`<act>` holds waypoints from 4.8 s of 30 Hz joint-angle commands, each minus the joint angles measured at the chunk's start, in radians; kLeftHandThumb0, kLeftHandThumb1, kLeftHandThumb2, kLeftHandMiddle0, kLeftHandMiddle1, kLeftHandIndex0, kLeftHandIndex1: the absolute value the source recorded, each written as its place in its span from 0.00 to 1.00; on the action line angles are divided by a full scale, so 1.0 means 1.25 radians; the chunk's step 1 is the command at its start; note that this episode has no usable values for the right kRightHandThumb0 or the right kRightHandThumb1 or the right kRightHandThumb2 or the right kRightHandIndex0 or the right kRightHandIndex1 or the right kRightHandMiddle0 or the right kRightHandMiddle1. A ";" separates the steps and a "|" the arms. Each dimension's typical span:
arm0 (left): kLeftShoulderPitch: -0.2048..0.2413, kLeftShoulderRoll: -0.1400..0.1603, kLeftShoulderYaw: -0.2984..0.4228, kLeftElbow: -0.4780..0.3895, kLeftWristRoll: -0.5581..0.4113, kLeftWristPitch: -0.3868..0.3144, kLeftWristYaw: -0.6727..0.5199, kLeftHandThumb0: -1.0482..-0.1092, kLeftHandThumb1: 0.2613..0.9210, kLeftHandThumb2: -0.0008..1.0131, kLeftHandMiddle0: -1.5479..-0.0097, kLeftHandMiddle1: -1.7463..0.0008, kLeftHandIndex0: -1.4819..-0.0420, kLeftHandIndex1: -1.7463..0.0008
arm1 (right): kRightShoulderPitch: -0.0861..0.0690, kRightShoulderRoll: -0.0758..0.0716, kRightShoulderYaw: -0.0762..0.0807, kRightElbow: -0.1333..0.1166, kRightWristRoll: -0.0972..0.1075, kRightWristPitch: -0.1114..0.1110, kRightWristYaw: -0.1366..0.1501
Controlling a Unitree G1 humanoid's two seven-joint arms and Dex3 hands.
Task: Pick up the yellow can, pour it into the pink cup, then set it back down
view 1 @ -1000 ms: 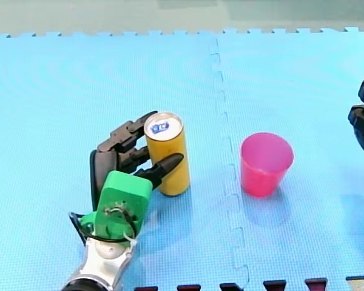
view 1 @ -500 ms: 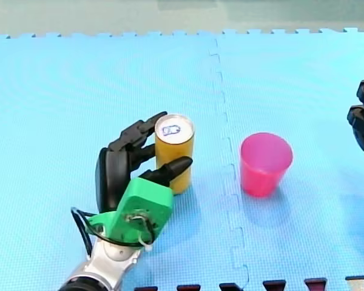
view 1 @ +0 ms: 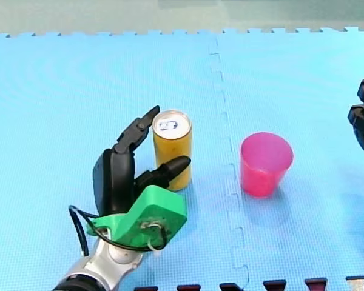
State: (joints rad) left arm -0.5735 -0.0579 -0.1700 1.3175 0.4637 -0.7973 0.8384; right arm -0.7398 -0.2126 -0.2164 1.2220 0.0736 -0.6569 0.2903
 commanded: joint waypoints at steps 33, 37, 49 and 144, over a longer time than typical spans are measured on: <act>0.031 0.087 0.034 -0.030 -0.086 0.035 -0.200 0.00 0.99 0.02 0.79 1.00 0.83 1.00 | -0.018 -0.003 -0.005 0.008 0.004 0.021 -0.006; 0.050 0.098 0.028 -0.044 -0.083 0.025 -0.230 0.00 1.00 0.06 0.81 1.00 0.85 1.00 | -0.023 -0.002 -0.004 0.009 0.002 0.023 -0.010; 0.138 0.133 0.024 -0.154 -0.103 0.000 -0.360 0.00 1.00 0.08 0.82 1.00 0.84 1.00 | -0.028 0.001 0.000 0.011 -0.003 0.025 -0.025; 0.163 0.100 0.163 -0.325 -0.260 0.015 -0.502 0.00 1.00 0.25 0.78 1.00 0.81 1.00 | -0.018 -0.002 0.005 -0.002 -0.006 0.056 -0.037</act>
State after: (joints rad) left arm -0.3706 0.0611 0.0310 0.9067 0.1415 -0.7711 0.2123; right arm -0.7587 -0.2104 -0.2086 1.2188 0.0633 -0.5877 0.2444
